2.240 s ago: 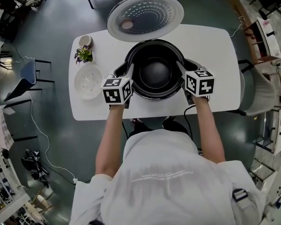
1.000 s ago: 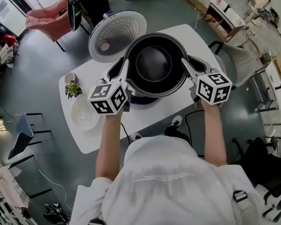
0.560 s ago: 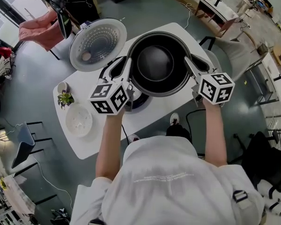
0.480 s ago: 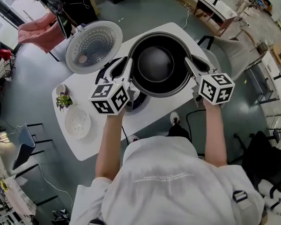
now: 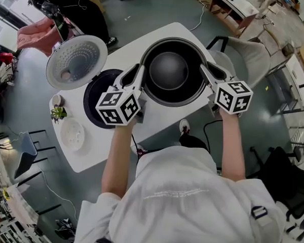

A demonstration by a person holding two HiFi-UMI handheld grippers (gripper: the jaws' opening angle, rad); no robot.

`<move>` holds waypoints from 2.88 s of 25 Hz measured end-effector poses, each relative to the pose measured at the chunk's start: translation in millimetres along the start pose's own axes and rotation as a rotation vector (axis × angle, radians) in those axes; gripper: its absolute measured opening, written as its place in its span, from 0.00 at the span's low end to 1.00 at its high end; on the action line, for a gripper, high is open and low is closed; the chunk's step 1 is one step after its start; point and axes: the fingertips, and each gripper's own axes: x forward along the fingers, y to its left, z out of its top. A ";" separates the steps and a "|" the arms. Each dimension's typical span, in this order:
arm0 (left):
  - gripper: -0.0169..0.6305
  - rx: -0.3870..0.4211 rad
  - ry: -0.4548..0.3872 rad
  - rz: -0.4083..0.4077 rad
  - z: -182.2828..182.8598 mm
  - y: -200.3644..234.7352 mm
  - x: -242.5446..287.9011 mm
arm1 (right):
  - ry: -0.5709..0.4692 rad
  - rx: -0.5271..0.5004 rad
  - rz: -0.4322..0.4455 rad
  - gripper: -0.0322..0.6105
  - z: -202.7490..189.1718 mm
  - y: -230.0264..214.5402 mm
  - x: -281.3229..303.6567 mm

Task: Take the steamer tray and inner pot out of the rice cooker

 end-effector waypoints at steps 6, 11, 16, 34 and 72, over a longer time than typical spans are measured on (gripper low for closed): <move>0.11 -0.051 0.026 0.041 -29.3 -12.6 53.7 | 0.059 -0.013 0.048 0.20 -11.2 -61.4 16.8; 0.11 -0.105 0.061 0.094 -63.0 -16.3 90.3 | 0.145 -0.025 0.068 0.20 -30.9 -104.3 34.2; 0.11 -0.143 0.132 0.111 -97.9 -5.0 117.7 | 0.217 -0.024 0.086 0.20 -56.0 -131.8 57.4; 0.18 -0.172 0.279 0.219 -160.7 62.4 173.1 | 0.386 0.024 0.165 0.19 -111.6 -162.5 148.8; 0.31 -0.157 0.242 0.278 -154.9 118.0 195.6 | 0.384 -0.087 0.196 0.32 -92.7 -161.6 223.6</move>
